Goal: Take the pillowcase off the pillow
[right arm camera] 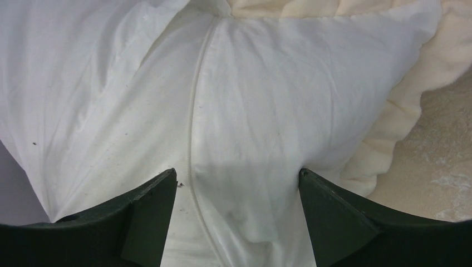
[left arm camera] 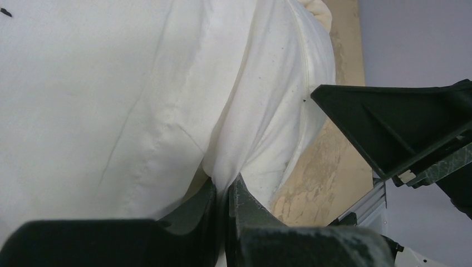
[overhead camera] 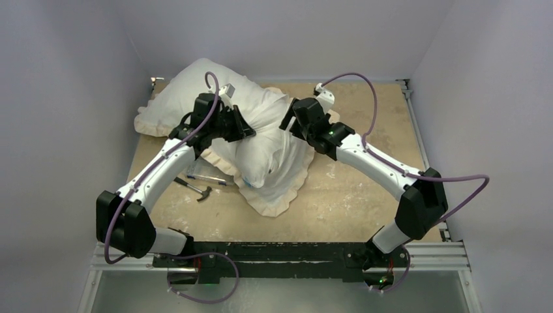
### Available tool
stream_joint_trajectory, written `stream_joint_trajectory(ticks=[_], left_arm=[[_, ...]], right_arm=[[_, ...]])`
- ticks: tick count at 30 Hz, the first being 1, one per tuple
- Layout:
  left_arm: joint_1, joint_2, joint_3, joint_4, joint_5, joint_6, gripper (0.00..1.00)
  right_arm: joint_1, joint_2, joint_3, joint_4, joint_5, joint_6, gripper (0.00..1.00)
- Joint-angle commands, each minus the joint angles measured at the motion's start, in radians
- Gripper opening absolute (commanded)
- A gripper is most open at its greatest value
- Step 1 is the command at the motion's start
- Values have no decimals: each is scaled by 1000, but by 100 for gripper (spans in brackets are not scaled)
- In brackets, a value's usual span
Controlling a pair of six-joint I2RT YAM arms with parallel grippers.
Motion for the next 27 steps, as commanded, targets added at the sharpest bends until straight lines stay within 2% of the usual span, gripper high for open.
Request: stream_joint_trajectory(ticks=[1, 15, 20, 24, 27], left_arm=[[2, -36, -7, -11, -28, 21, 0], [-3, -49, -7, -28, -45, 26, 0], [-1, -80, 9, -65, -102, 55, 0], [-1, -113, 11, -101, -149, 76, 0], [0, -142, 1, -126, -178, 82, 0]], right_arm=[[5, -24, 71, 8, 49, -20, 83], [5, 80, 1, -6, 74, 14, 77], [-11, 91, -49, -70, 160, 105, 61], [-77, 73, -108, -105, 210, 167, 38], [-143, 23, -167, -80, 208, 177, 30]])
